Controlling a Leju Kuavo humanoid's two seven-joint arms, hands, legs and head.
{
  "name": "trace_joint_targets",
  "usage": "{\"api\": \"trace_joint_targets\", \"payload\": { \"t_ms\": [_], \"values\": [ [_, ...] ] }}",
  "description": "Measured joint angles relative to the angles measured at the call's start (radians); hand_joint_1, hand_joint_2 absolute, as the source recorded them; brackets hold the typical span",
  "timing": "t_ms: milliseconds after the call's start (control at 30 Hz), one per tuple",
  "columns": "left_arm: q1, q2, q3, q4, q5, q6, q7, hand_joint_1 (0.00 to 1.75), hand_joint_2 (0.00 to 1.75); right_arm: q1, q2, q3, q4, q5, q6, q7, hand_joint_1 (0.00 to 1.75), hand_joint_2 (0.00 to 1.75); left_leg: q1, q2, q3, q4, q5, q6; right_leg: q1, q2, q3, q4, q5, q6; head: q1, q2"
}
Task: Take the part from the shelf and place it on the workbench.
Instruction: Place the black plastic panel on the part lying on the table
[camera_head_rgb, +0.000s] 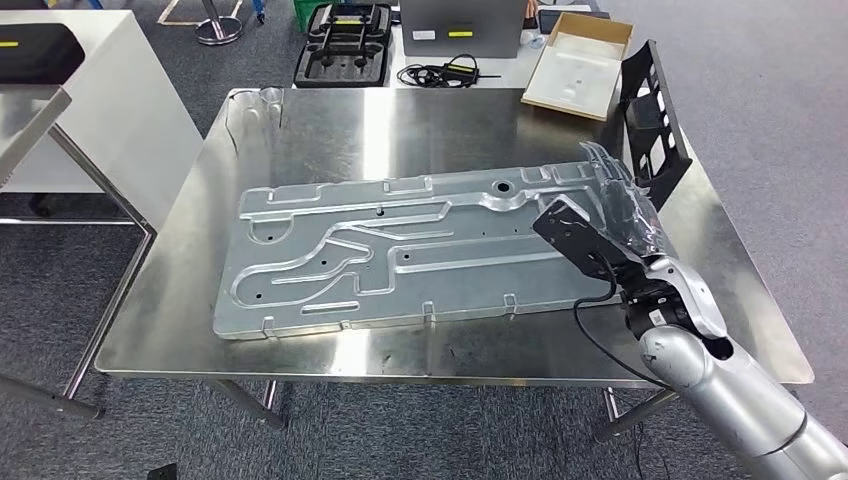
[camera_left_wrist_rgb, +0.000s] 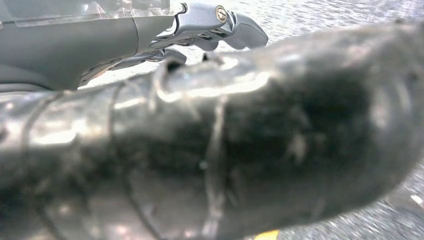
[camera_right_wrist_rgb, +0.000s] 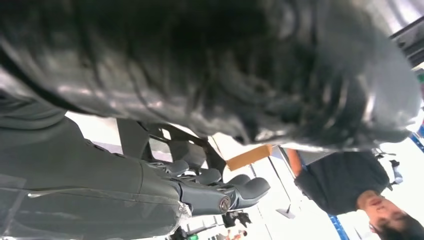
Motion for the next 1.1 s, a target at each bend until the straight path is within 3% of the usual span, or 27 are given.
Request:
{"api": "trace_joint_targets", "payload": {
  "t_ms": [67, 100, 133, 167, 200, 267, 300, 333, 433, 467, 533, 600, 633, 700, 767, 833, 900, 967, 1000, 1033, 1100],
  "values": [
    [0.0, -0.002, 0.001, 0.0, -0.002, 0.0, 0.002, 0.0, 0.0, -0.014, 0.003, 0.011, 0.0, 0.0, 0.004, 0.002, 0.0, 0.0, 0.001, 0.002, -0.019, -0.004, 0.019, 0.006, -0.001, 0.001, -0.032, 0.11, -0.092, 0.005, 0.0, 0.0],
    [0.001, -0.003, 0.001, 0.0, -0.002, 0.0, 0.003, 0.0, 0.0, -0.017, 0.005, 0.016, 0.0, 0.0, 0.006, 0.002, 0.0, 0.0, 0.001, 0.002, -0.031, -0.002, 0.027, 0.006, -0.001, 0.001, -0.045, 0.169, -0.127, 0.008, 0.001, 0.0],
    [0.001, -0.004, 0.001, 0.0, -0.002, 0.0, 0.003, 0.0, 0.0, -0.018, 0.007, 0.02, 0.0, 0.0, 0.007, 0.003, 0.0, 0.0, 0.001, 0.002, -0.044, 0.002, 0.033, 0.005, -0.002, 0.001, -0.047, 0.206, -0.142, 0.011, 0.0, 0.0],
    [0.002, -0.005, 0.002, 0.0, -0.002, 0.0, 0.003, 0.0, 0.0, -0.019, 0.008, 0.026, 0.0, 0.0, 0.008, 0.004, 0.0, 0.0, 0.002, 0.002, -0.056, 0.007, 0.039, 0.003, -0.003, 0.001, -0.031, 0.208, -0.137, 0.014, 0.001, 0.0],
    [0.003, -0.006, 0.002, 0.0, -0.002, 0.0, 0.004, 0.0, 0.0, -0.022, 0.009, 0.03, 0.001, 0.0, 0.008, 0.005, 0.0, 0.0, 0.004, 0.002, -0.069, 0.015, 0.043, 0.0, -0.005, 0.0, 0.004, 0.171, -0.119, 0.016, 0.0, 0.0],
    [0.003, -0.007, 0.003, 0.0, -0.003, -0.001, 0.004, 0.0, 0.0, -0.028, 0.011, 0.038, 0.0, 0.0, 0.008, 0.005, 0.0, 0.0, 0.006, 0.001, -0.094, 0.036, 0.048, -0.008, -0.005, 0.001, 0.092, 0.048, -0.091, 0.018, 0.0, 0.0],
    [0.003, -0.007, 0.004, 0.0, -0.003, -0.001, 0.004, 0.0, 0.0, -0.031, 0.012, 0.041, 0.0, 0.0, 0.008, 0.005, 0.0, 0.0, 0.005, 0.001, -0.102, 0.045, 0.05, -0.013, -0.004, 0.003, 0.118, 0.008, -0.081, 0.014, 0.0, 0.0],
    [0.003, -0.007, 0.004, 0.0, -0.003, -0.001, 0.003, 0.0, 0.0, -0.033, 0.013, 0.043, 0.0, 0.0, 0.008, 0.005, 0.0, 0.0, 0.004, 0.0, -0.108, 0.053, 0.052, -0.018, -0.003, 0.005, 0.128, -0.015, -0.081, 0.009, 0.0, 0.0],
    [0.005, -0.006, 0.006, 0.0, -0.003, 0.0, 0.004, 0.0, 0.0, -0.036, 0.017, 0.052, -0.001, 0.0, 0.008, 0.005, 0.0, 0.0, 0.005, -0.005, -0.12, 0.062, 0.063, -0.034, -0.001, 0.006, 0.113, -0.017, -0.068, -0.013, 0.0, 0.0],
    [0.006, -0.006, 0.006, 0.0, -0.003, 0.0, 0.004, 0.0, 0.0, -0.038, 0.019, 0.055, -0.001, 0.0, 0.008, 0.005, 0.0, 0.0, 0.006, -0.006, -0.129, 0.073, 0.049, -0.04, -0.001, 0.004, 0.105, -0.016, -0.059, -0.021, 0.0, 0.0],
    [0.008, -0.007, 0.006, 0.0, -0.003, 0.0, 0.004, 0.0, 0.0, -0.041, 0.021, 0.059, -0.001, 0.0, 0.008, 0.005, 0.0, 0.0, 0.012, -0.006, -0.158, 0.147, -0.028, -0.052, -0.003, 0.002, 0.083, -0.02, -0.039, -0.035, -0.002, 0.0],
    [0.007, -0.008, 0.006, 0.0, -0.003, 0.0, 0.004, 0.0, 0.0, -0.042, 0.024, 0.065, -0.001, 0.0, 0.008, 0.005, 0.0, 0.0, 0.016, -0.006, -0.189, 0.266, -0.117, -0.06, -0.002, 0.002, 0.055, -0.019, -0.018, -0.039, -0.004, 0.0],
    [0.007, -0.008, 0.006, 0.0, -0.003, 0.0, 0.004, 0.0, 0.0, -0.042, 0.024, 0.068, 0.0, 0.0, 0.008, 0.005, 0.0, 0.0, 0.017, -0.006, -0.193, 0.309, -0.136, -0.06, -0.001, 0.002, 0.04, -0.019, -0.008, -0.039, -0.004, 0.0],
    [0.007, -0.008, 0.006, 0.0, -0.003, -0.001, 0.004, 0.0, 0.0, -0.042, 0.025, 0.074, 0.0, 0.0, 0.008, 0.005, 0.0, 0.0, 0.016, -0.006, -0.153, 0.304, -0.113, -0.057, 0.0, 0.002, 0.013, -0.018, 0.012, -0.036, -0.004, 0.0],
    [0.005, -0.007, 0.006, 0.0, -0.003, -0.001, 0.004, 0.0, 0.0, -0.043, 0.025, 0.077, -0.001, 0.0, 0.008, 0.005, 0.0, 0.0, 0.014, -0.007, -0.057, 0.189, -0.075, -0.049, 0.0, 0.002, -0.005, -0.018, 0.029, -0.031, -0.004, 0.0],
    [0.004, -0.006, 0.007, 0.0, -0.004, -0.001, 0.004, 0.0, 0.0, -0.045, 0.025, 0.079, -0.001, 0.0, 0.009, 0.005, 0.0, 0.0, 0.008, -0.008, 0.021, 0.073, -0.076, -0.039, -0.002, 0.002, -0.013, -0.021, 0.046, -0.021, -0.003, 0.0],
    [0.003, -0.005, 0.007, 0.0, -0.007, 0.0, 0.009, 0.0, 0.0, -0.051, 0.025, 0.084, -0.001, 0.0, 0.011, 0.006, 0.0, 0.0, 0.0, -0.009, 0.037, 0.033, -0.077, -0.028, -0.005, 0.001, -0.012, -0.031, 0.065, -0.007, -0.005, 0.0],
    [0.003, -0.005, 0.007, 0.0, -0.012, 0.001, 0.017, 0.0, 0.0, -0.06, 0.026, 0.09, -0.001, 0.002, 0.014, 0.009, 0.0, 0.0, 0.002, -0.005, 0.031, 0.019, -0.054, -0.015, -0.005, 0.0, -0.014, -0.033, 0.064, 0.004, -0.007, 0.0],
    [0.002, -0.005, 0.007, 0.0, -0.015, 0.001, 0.021, 0.0, 0.0, -0.065, 0.026, 0.092, -0.001, 0.003, 0.016, 0.013, 0.0, 0.0, 0.004, -0.002, 0.027, 0.012, -0.04, -0.007, -0.004, 0.0, -0.02, -0.016, 0.039, 0.007, -0.006, 0.0],
    [0.002, -0.005, 0.007, 0.0, -0.019, 0.002, 0.023, 0.0, 0.0, -0.072, 0.026, 0.094, -0.001, 0.004, 0.018, 0.016, 0.0, 0.0, 0.006, 0.001, 0.02, 0.007, -0.026, -0.001, -0.003, 0.001, -0.032, 0.022, -0.003, 0.008, -0.005, 0.0],
    [0.002, -0.005, 0.007, 0.0, -0.023, 0.002, 0.025, 0.0, 0.0, -0.081, 0.026, 0.098, -0.001, 0.004, 0.022, 0.023, 0.0, 0.0, 0.004, 0.005, -0.005, 0.008, -0.004, 0.007, -0.002, 0.001, -0.061, 0.141, -0.099, 0.01, -0.003, 0.0]
  ]
}}
